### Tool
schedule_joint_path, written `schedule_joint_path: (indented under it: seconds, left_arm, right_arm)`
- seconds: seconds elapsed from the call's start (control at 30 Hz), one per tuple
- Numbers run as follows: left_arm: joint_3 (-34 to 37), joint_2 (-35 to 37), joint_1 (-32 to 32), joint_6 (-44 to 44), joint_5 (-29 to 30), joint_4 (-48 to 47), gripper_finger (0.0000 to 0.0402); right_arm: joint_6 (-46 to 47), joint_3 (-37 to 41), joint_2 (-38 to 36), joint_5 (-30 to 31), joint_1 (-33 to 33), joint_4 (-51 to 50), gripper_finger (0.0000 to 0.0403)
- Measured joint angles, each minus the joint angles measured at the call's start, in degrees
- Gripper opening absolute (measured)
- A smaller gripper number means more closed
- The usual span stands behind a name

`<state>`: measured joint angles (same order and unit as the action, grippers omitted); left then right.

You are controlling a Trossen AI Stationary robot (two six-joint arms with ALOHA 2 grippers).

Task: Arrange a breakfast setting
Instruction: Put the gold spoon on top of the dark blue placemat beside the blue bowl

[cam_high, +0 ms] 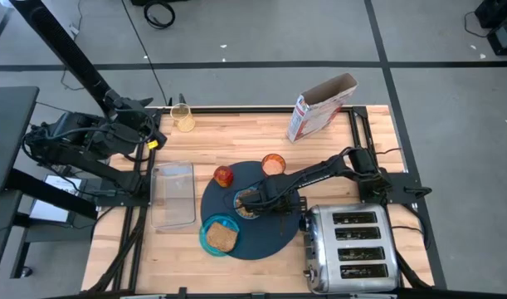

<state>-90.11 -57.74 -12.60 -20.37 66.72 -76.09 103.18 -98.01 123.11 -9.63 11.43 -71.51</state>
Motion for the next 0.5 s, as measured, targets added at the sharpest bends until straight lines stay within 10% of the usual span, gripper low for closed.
schedule_joint_path:
  seconds: [0.5]
  left_arm:
    - [0.0,0.0,0.0,0.0,0.0,0.0,0.0185]
  right_arm:
    - [-5.3,6.4,0.0,-3.6,-1.8,8.7,0.0034]
